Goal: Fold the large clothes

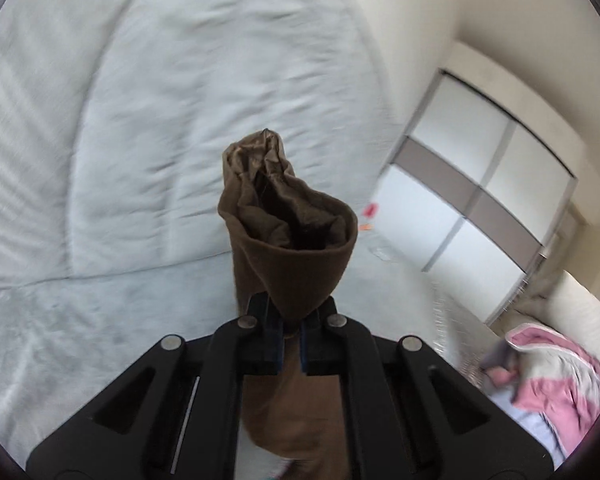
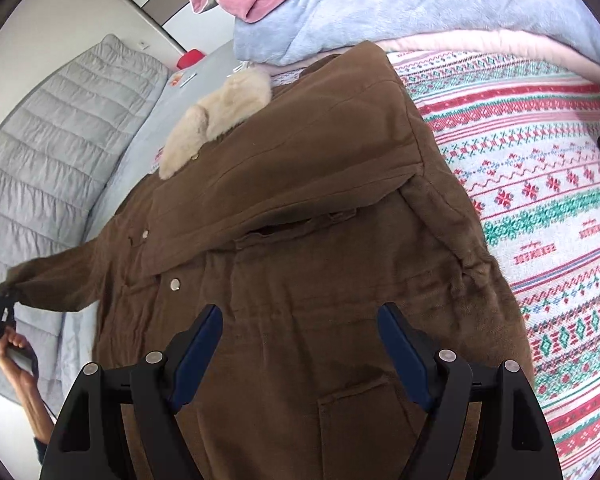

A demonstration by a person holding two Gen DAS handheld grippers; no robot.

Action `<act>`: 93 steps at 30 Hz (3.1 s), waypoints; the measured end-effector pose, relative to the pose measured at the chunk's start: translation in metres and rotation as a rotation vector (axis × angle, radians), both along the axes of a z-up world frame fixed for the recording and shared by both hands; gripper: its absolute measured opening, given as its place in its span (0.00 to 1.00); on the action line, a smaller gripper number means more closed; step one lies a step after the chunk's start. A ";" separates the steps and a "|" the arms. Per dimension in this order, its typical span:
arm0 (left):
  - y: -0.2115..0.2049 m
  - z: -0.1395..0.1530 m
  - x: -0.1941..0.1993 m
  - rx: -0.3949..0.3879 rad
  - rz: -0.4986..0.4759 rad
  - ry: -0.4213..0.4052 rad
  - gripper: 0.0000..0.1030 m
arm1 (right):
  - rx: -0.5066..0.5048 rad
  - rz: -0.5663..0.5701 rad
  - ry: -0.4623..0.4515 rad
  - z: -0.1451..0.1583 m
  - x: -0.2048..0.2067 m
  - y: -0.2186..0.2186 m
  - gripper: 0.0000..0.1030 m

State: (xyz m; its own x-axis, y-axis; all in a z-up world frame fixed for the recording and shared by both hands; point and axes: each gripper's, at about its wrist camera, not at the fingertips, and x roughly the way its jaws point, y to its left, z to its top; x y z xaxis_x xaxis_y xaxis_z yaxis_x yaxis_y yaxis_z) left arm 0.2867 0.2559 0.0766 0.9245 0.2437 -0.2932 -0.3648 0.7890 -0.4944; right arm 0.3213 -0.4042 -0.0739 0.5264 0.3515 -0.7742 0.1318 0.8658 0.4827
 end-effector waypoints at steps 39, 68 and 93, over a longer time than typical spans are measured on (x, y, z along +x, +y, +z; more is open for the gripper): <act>-0.403 -0.136 0.076 0.310 -0.848 0.586 0.23 | 0.181 -0.239 -0.007 0.008 -0.013 -0.088 0.79; -0.452 -0.090 0.151 0.245 -0.739 0.555 0.04 | 0.218 -0.266 -0.034 0.015 -0.019 -0.104 0.79; -0.278 -0.110 0.060 0.182 -0.723 0.668 0.53 | 0.143 -0.263 -0.034 0.014 -0.018 -0.100 0.79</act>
